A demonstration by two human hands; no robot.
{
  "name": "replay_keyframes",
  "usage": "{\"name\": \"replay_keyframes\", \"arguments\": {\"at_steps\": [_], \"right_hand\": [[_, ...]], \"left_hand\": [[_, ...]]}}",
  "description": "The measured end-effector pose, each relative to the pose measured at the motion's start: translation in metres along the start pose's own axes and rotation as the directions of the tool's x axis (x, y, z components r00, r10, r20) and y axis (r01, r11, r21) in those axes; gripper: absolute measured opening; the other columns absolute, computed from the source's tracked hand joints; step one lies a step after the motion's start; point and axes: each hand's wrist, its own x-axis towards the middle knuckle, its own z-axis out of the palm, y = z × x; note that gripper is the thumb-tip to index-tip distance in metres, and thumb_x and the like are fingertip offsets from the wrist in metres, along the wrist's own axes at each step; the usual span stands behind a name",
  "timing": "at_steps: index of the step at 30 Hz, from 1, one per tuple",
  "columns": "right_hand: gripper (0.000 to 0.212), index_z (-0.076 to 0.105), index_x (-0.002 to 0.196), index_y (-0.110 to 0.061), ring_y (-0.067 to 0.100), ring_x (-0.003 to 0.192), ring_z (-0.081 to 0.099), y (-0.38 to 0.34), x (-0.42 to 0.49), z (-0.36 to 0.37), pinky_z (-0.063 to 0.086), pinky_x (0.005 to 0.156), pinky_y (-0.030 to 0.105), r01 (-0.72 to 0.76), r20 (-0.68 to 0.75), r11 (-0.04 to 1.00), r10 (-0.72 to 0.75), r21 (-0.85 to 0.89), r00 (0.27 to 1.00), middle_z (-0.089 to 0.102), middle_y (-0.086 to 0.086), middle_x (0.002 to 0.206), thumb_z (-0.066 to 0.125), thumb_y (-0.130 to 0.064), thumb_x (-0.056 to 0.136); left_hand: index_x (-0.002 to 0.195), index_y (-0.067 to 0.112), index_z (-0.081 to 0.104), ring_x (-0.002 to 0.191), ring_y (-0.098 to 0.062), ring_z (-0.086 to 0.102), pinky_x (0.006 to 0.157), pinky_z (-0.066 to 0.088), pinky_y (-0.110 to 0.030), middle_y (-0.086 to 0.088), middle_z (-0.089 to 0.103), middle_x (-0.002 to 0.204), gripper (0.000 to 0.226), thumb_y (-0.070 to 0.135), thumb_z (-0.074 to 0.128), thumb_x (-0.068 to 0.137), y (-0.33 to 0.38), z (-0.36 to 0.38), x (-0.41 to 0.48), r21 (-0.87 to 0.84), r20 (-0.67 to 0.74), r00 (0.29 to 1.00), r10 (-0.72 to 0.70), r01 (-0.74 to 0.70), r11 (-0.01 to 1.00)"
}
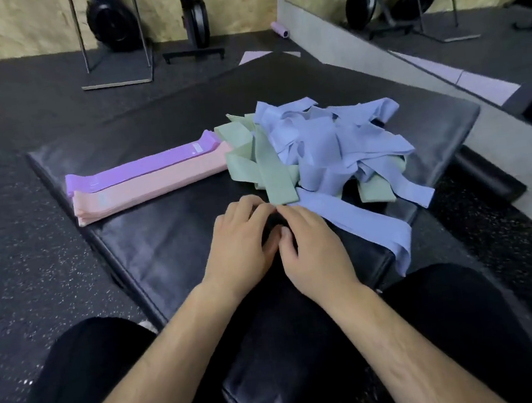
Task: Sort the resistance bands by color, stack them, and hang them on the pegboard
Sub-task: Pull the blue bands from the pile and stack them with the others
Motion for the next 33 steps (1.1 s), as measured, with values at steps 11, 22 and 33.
{"name": "replay_keyframes", "arguments": {"at_steps": [11, 22, 33], "right_hand": [[0.034, 0.066, 0.121, -0.017, 0.026, 0.119, 0.051, 0.089, -0.043, -0.086, 0.046, 0.102, 0.044, -0.254, -0.143, 0.964, 0.241, -0.082, 0.96, 0.059, 0.001, 0.13, 0.063, -0.018, 0.088], [0.046, 0.055, 0.128, -0.033, 0.022, 0.121, 0.035, 0.102, -0.03, -0.106, 0.023, 0.104, 0.035, -0.368, 0.172, 0.912, 0.398, -0.181, 0.901, 0.049, -0.007, 0.123, 0.054, -0.059, 0.09], [0.011, 0.061, 0.083, -0.025, 0.008, 0.076, 0.052, 0.099, -0.037, -0.132, 0.042, 0.071, 0.023, -0.244, 0.168, 0.892, 0.193, 0.38, 0.967, 0.058, -0.013, 0.077, 0.072, -0.025, 0.083]], "left_hand": [[0.124, 0.029, 0.064, 0.119, -0.015, 0.051, 0.087, 0.033, -0.03, 0.01, 0.055, 0.132, 0.041, 0.046, 0.065, 0.087, 0.085, 0.047, 0.01, -0.092, 0.202, 0.966, 0.161, -0.145, 0.985], [0.146, 0.032, 0.05, 0.124, -0.017, 0.039, 0.099, 0.022, -0.029, 0.015, 0.051, 0.144, 0.059, 0.055, 0.046, 0.092, 0.088, 0.049, 0.043, -0.067, 0.425, 0.867, 0.26, -0.256, 0.964], [0.111, 0.021, 0.063, 0.111, -0.015, 0.044, 0.109, 0.024, -0.038, 0.012, 0.055, 0.101, 0.04, 0.053, 0.047, 0.094, 0.099, 0.019, 0.042, -0.157, 0.274, 0.895, 0.353, -0.32, 0.934]]}}
